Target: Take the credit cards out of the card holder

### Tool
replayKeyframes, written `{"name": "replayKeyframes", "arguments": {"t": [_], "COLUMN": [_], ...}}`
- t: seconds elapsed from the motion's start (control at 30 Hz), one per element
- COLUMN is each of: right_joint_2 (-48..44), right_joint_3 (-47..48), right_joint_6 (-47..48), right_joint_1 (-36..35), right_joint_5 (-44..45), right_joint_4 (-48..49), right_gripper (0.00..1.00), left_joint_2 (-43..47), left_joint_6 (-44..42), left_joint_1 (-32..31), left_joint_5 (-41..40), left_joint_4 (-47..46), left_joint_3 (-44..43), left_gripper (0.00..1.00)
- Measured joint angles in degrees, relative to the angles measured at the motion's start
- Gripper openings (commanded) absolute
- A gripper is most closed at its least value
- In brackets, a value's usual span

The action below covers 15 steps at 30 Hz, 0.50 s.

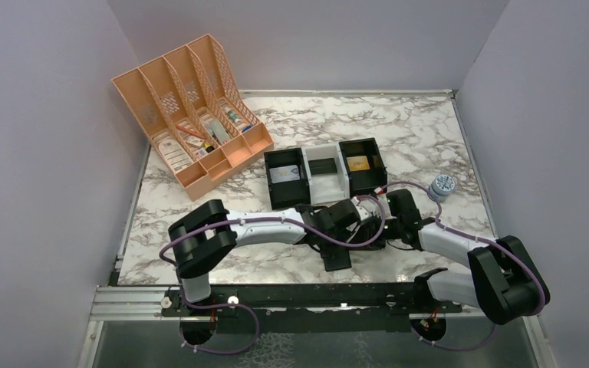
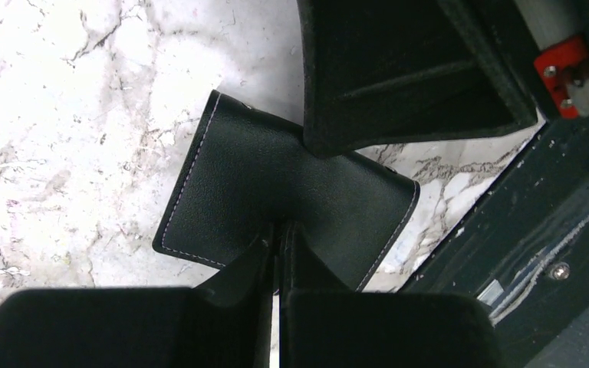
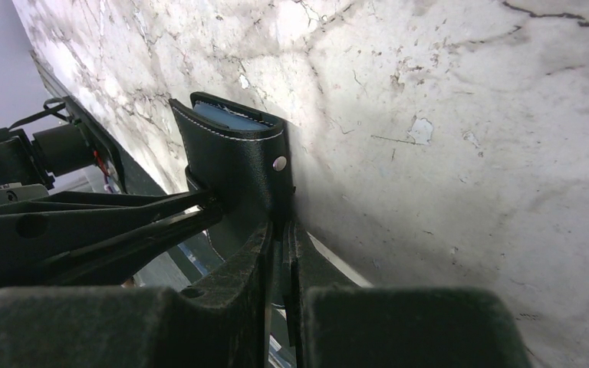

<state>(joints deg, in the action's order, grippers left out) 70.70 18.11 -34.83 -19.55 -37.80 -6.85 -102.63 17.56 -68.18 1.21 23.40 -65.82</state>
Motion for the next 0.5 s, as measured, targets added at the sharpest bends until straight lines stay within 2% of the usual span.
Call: {"name": "replayKeyframes", "arguments": {"t": [0.43, 0.5], "right_joint_2": [0.1, 0.1], "right_joint_3": [0.0, 0.0], "right_joint_6": [-0.1, 0.0], "right_joint_1": [0.0, 0.0], "right_joint_5": [0.8, 0.9], "right_joint_4": [0.0, 0.0], "right_gripper": [0.09, 0.09], "left_joint_2": [7.2, 7.3], "left_joint_6": [0.1, 0.1], "left_joint_1": [1.5, 1.5], "left_joint_5": [5.1, 5.1], "left_joint_4": [-1.9, -1.9], "left_joint_3": [8.7, 9.3], "left_gripper": [0.0, 0.15]}}
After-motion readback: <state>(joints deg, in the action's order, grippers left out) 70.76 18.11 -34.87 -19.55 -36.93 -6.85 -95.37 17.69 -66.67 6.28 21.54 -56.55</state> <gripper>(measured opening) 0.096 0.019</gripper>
